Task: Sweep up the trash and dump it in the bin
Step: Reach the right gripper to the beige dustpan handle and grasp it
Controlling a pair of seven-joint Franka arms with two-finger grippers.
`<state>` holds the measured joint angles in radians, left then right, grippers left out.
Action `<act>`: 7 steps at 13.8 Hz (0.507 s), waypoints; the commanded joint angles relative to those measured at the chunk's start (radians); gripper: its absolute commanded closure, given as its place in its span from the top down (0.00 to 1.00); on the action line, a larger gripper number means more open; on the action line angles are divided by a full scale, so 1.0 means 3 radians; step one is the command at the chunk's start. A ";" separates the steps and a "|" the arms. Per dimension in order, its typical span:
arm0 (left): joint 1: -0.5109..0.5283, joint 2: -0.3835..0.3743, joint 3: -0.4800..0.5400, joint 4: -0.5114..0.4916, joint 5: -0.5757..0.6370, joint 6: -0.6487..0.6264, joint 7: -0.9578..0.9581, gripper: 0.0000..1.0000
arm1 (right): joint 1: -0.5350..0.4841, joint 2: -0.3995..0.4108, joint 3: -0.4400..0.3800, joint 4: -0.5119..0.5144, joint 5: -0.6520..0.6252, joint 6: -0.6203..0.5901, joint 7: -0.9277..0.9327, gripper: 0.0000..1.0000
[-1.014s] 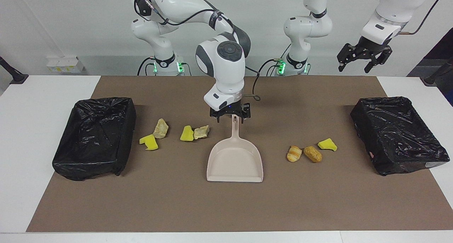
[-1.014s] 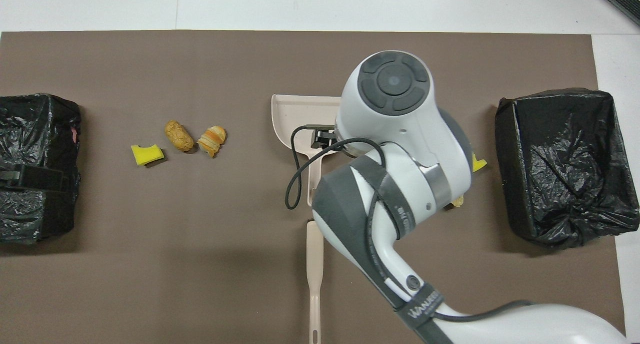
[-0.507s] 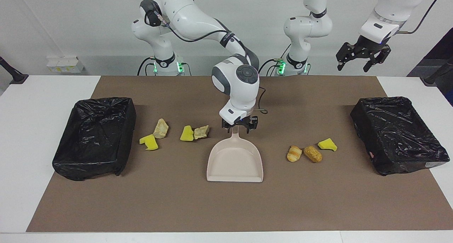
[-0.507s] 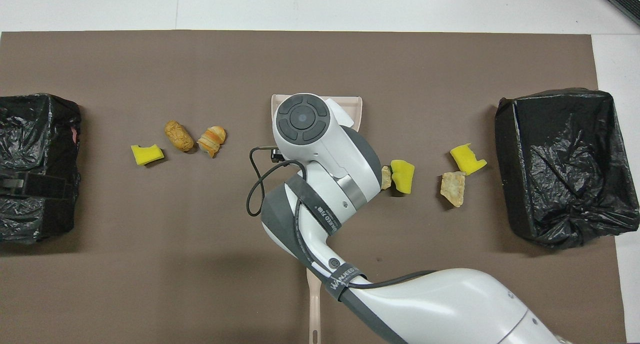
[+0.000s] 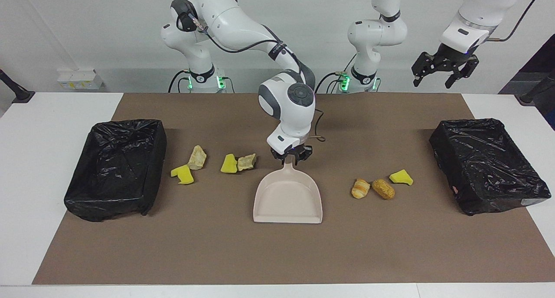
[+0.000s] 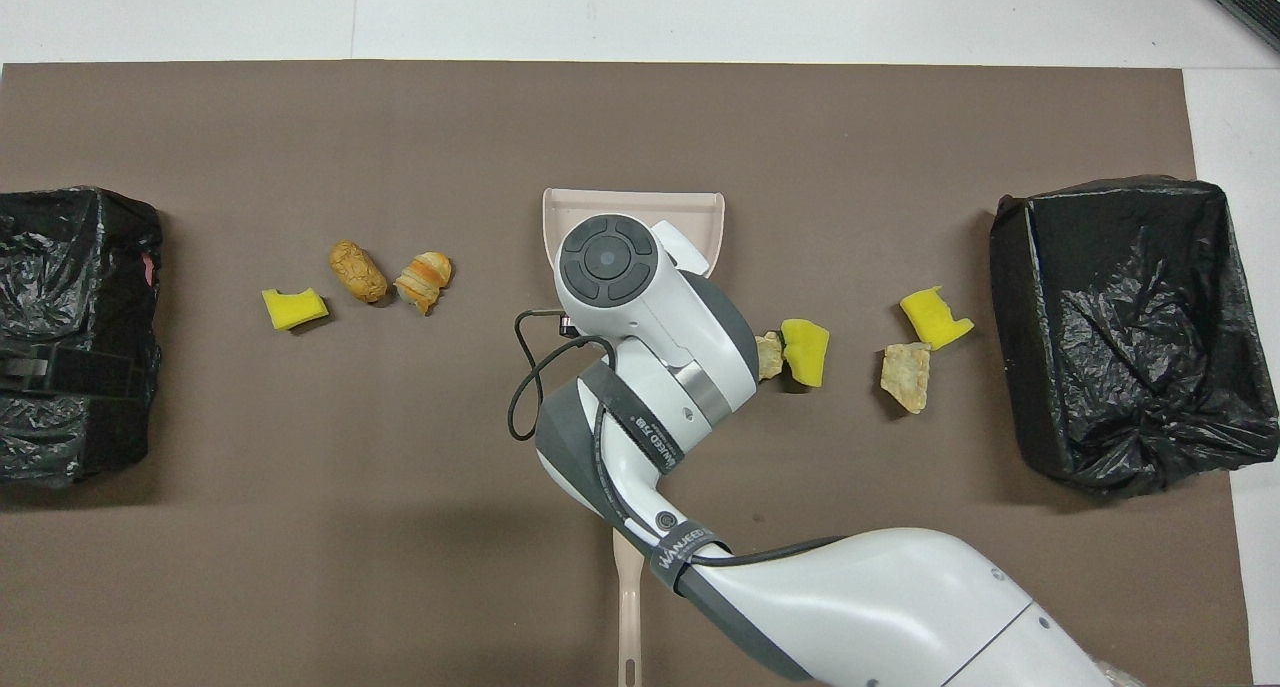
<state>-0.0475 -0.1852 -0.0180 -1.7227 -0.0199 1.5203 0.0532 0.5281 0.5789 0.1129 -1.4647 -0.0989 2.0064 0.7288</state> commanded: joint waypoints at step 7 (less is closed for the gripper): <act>-0.0454 -0.0481 0.0024 -0.0781 -0.0021 0.0015 -0.0019 1.00 | -0.0185 -0.0319 0.0022 -0.0134 -0.0044 0.0077 -0.0959 0.00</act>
<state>-0.1147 -0.2441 -0.0242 -1.8429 -0.0218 1.5170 0.0581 0.4983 0.5276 0.1114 -1.4675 -0.1011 2.0103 0.5622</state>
